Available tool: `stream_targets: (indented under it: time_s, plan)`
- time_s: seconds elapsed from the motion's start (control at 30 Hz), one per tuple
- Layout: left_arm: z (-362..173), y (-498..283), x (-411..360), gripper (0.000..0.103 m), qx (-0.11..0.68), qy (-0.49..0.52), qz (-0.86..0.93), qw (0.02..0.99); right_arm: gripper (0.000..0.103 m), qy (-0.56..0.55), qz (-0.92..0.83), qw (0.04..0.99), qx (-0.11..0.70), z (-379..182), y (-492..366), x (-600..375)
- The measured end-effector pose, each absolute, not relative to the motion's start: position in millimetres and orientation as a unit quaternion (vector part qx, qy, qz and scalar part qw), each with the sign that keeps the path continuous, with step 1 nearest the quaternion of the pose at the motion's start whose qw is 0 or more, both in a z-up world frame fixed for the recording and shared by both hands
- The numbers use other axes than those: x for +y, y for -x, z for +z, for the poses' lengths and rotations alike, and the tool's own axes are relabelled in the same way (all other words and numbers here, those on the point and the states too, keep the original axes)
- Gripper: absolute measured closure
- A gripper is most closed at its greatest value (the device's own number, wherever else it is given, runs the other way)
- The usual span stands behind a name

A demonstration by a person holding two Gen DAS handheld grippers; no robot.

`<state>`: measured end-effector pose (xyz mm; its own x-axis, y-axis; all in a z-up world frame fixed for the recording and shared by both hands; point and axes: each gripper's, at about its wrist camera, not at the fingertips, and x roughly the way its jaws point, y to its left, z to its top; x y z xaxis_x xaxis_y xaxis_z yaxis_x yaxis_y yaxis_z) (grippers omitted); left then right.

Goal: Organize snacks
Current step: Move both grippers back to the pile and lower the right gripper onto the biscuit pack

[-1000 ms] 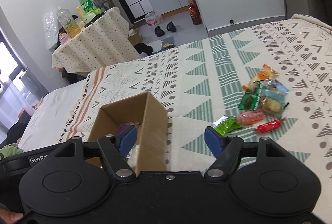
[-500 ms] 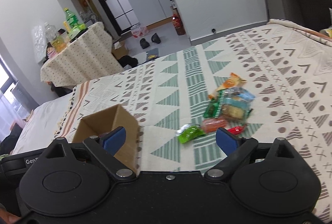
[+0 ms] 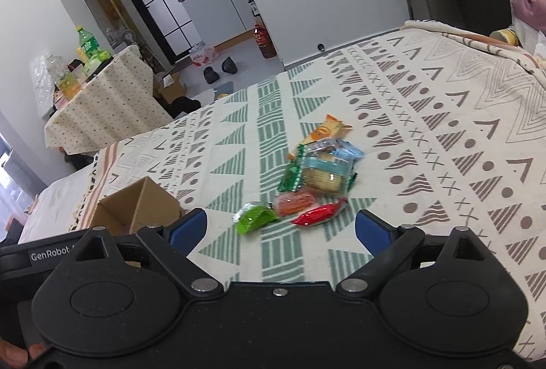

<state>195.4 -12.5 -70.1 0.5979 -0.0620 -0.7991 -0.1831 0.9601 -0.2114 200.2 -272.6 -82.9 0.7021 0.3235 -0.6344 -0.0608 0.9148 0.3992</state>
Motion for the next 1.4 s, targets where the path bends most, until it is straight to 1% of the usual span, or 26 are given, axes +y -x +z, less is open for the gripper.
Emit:
stream_targets:
  time_s: [0.5, 0.53, 0.6, 0.83, 0.9, 0.97, 1.13, 1.2, 1.27, 1.4]
  plan:
    - [-97, -224, -53, 0.01, 0.461, 0.116, 0.02, 0.88, 0.01, -0.2, 0.099, 0.895, 0.386, -123, -217, -300]
    - [-100, -226, -54, 0.01, 0.461, 0.116, 0.02, 0.88, 0.012, -0.203, 0.098, 0.893, 0.388, -126, -219, -302]
    - [-105, -231, -57, 0.011, 0.462, 0.116, 0.021, 0.879, 0.019, -0.213, 0.102, 0.888, 0.394, -134, -224, -305]
    - [-118, -252, -64, 0.018, 0.468, 0.107, 0.019, 0.877, 0.031, -0.254, 0.108, 0.877, 0.394, -153, -240, -307]
    - [-122, -259, -64, 0.019, 0.469, 0.109, 0.022, 0.876, 0.038, -0.258, 0.109, 0.874, 0.397, -157, -245, -305]
    - [-125, -265, -63, 0.02, 0.471, 0.11, 0.025, 0.875, 0.042, -0.264, 0.11, 0.87, 0.401, -162, -250, -303]
    - [-134, -279, -63, 0.021, 0.476, 0.107, 0.025, 0.873, 0.046, -0.271, 0.104, 0.866, 0.408, -170, -257, -301]
    - [-137, -284, -63, 0.022, 0.477, 0.105, 0.025, 0.872, 0.051, -0.276, 0.102, 0.864, 0.409, -172, -259, -301]
    - [-140, -289, -63, 0.022, 0.478, 0.106, 0.024, 0.871, 0.052, -0.282, 0.101, 0.861, 0.41, -175, -262, -300]
    - [-147, -298, -65, 0.026, 0.484, 0.104, 0.024, 0.868, 0.057, -0.292, 0.096, 0.855, 0.418, -182, -270, -296]
